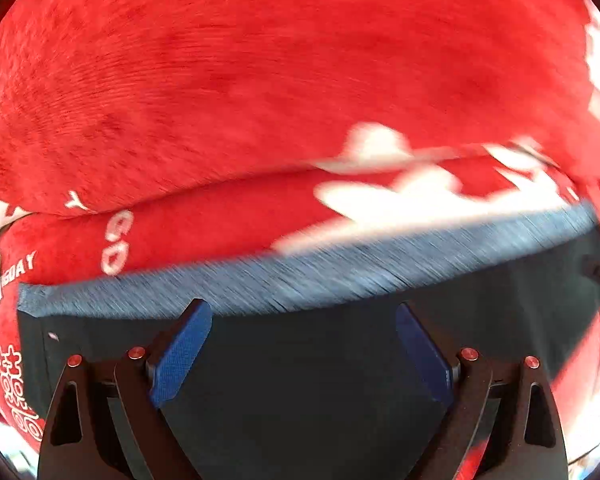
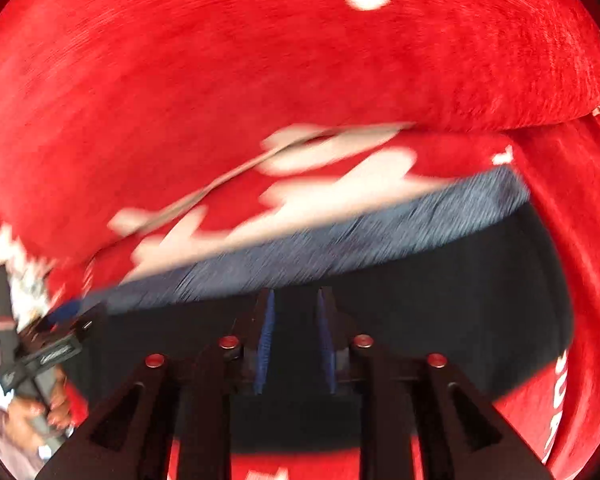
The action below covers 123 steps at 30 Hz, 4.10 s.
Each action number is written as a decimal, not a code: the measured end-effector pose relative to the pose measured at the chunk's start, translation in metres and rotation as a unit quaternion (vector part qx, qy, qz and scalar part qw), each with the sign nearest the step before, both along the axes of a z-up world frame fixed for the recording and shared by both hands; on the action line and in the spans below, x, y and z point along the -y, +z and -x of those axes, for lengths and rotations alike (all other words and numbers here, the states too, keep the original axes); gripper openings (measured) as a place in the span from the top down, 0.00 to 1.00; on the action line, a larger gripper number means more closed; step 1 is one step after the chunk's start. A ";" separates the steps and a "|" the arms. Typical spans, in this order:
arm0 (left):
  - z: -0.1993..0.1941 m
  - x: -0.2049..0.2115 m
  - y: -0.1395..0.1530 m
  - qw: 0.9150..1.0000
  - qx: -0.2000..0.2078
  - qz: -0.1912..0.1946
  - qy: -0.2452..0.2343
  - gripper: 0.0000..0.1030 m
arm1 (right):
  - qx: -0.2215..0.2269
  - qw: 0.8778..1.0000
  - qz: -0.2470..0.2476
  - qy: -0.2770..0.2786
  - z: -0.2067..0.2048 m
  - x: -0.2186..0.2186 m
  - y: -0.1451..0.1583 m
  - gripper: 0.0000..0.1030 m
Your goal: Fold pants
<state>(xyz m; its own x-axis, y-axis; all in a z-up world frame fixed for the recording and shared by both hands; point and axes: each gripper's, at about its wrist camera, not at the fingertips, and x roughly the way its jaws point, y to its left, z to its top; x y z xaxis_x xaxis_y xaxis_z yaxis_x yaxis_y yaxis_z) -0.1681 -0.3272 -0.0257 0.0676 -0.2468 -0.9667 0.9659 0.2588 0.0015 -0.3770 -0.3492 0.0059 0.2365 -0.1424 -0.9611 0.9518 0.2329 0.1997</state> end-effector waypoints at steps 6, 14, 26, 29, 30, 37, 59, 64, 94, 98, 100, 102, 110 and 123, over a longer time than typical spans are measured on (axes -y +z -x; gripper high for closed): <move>0.078 -0.021 -0.031 0.997 -0.007 -0.056 -0.054 0.08 | -0.020 0.998 -0.049 0.038 -0.018 -0.076 -0.027 0.76; 0.074 -0.021 -0.023 0.996 0.026 -0.063 -0.056 0.08 | -0.014 0.995 -0.066 -0.079 0.054 -0.093 -0.020 0.72; 0.120 0.014 -0.017 0.998 0.022 -0.039 -0.047 0.08 | 0.102 0.938 -0.024 -0.332 0.190 -0.034 -0.014 0.65; 0.130 0.007 -0.027 0.997 0.032 -0.042 -0.052 0.08 | 0.077 0.939 -0.021 -0.335 0.187 -0.020 -0.016 0.88; 0.128 0.006 -0.027 0.997 0.029 -0.042 -0.050 0.08 | 0.068 0.942 -0.018 -0.327 0.184 -0.017 -0.016 0.88; 0.139 0.012 -0.031 0.996 0.052 -0.049 -0.051 0.07 | 0.071 0.943 -0.017 -0.325 0.190 -0.038 -0.005 0.81; 0.142 0.015 -0.035 0.995 0.073 -0.060 -0.041 0.01 | 0.097 0.973 -0.072 -0.198 0.130 -0.078 -0.021 0.45; 0.140 0.022 -0.032 0.995 0.060 -0.067 -0.033 0.01 | 0.101 0.971 -0.074 -0.204 0.137 -0.079 -0.023 0.44; 0.147 0.070 -0.019 0.999 -0.004 -0.049 -0.018 0.28 | 0.315 0.876 -0.030 -0.364 0.193 -0.030 -0.053 0.87; 0.132 0.091 -0.002 1.000 0.021 -0.003 0.019 0.28 | 0.317 0.898 -0.004 -0.304 0.177 -0.028 -0.022 0.87; 0.132 0.104 -0.011 1.000 0.005 -0.004 0.024 0.28 | 0.314 0.910 0.008 -0.271 0.165 -0.026 -0.005 0.87; 0.147 0.106 -0.034 1.000 -0.002 -0.024 0.000 0.28 | 0.313 0.918 0.021 -0.243 0.153 -0.025 0.010 0.87; 0.145 0.104 -0.029 1.000 -0.004 -0.009 -0.026 0.27 | 0.284 0.946 0.051 -0.148 0.096 -0.022 0.051 0.87; -0.009 0.004 0.020 0.999 0.005 0.030 0.043 0.27 | 0.129 0.985 0.090 0.067 -0.073 -0.072 0.075 0.87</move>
<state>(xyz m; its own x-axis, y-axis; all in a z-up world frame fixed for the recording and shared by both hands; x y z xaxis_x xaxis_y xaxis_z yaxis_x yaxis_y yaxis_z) -0.1593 -0.3310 -0.0055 0.1000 -0.2969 -0.9497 0.9402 0.3405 -0.0075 -0.3044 -0.2770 0.0813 0.4971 -0.2567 -0.8289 0.8336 0.4065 0.3740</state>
